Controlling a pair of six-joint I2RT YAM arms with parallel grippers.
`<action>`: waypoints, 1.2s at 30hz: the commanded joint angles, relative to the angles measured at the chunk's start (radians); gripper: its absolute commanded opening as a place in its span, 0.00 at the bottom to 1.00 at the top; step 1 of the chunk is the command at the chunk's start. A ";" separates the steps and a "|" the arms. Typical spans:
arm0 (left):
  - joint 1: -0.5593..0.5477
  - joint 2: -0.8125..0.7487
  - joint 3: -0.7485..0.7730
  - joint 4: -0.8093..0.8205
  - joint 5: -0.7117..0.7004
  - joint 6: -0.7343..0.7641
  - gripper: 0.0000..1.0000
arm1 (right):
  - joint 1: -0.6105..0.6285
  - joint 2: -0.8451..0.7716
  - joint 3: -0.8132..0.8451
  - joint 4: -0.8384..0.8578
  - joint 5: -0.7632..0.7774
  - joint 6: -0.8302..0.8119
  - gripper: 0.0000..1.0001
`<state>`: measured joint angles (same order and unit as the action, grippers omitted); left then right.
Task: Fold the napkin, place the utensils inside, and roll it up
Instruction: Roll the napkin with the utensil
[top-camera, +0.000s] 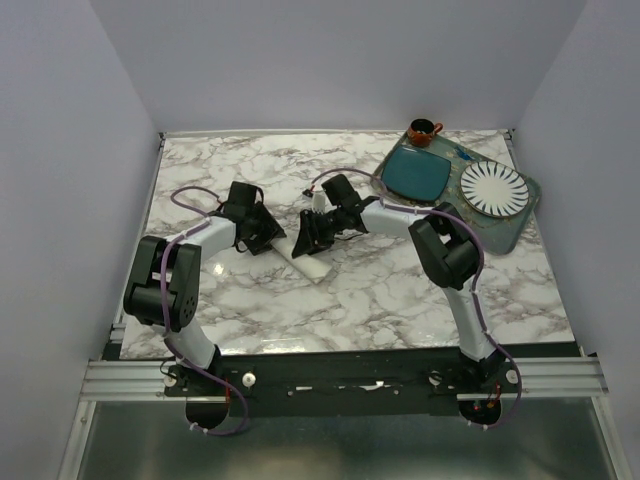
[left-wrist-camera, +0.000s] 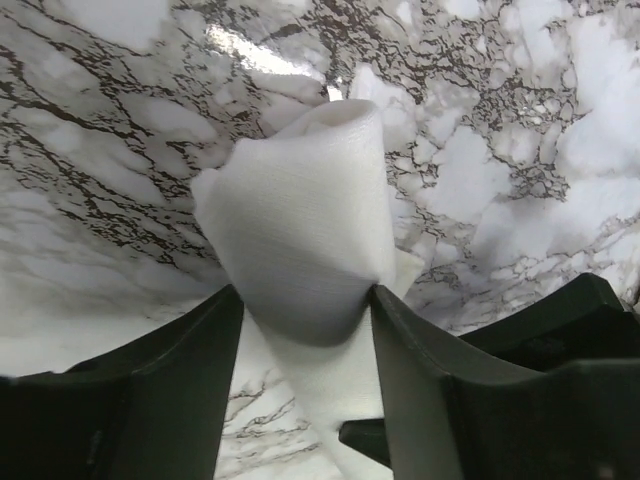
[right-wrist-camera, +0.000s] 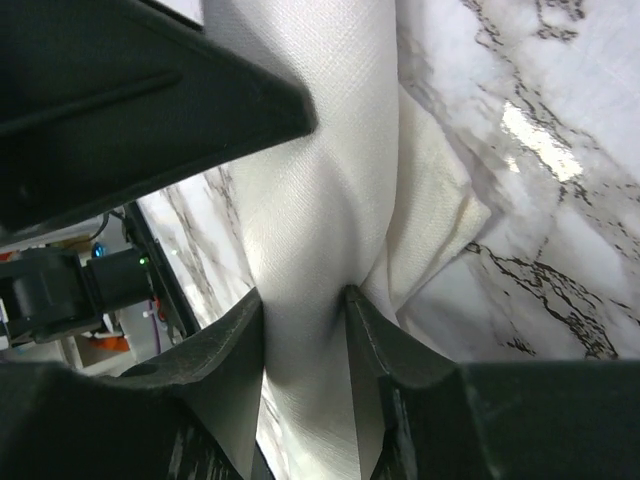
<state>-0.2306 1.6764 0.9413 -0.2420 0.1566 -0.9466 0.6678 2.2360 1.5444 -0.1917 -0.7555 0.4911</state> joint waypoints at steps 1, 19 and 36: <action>-0.010 0.000 0.007 -0.005 -0.130 -0.017 0.53 | 0.001 0.030 -0.015 0.008 -0.068 0.037 0.47; -0.024 -0.006 0.027 -0.025 -0.101 -0.063 0.27 | 0.239 -0.217 -0.046 -0.137 0.832 -0.232 0.86; -0.010 0.008 -0.010 -0.005 -0.057 -0.098 0.27 | 0.420 -0.033 0.092 -0.130 1.298 -0.483 0.89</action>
<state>-0.2409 1.6756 0.9524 -0.2409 0.0856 -1.0370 1.0641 2.1632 1.6028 -0.3115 0.3870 0.1055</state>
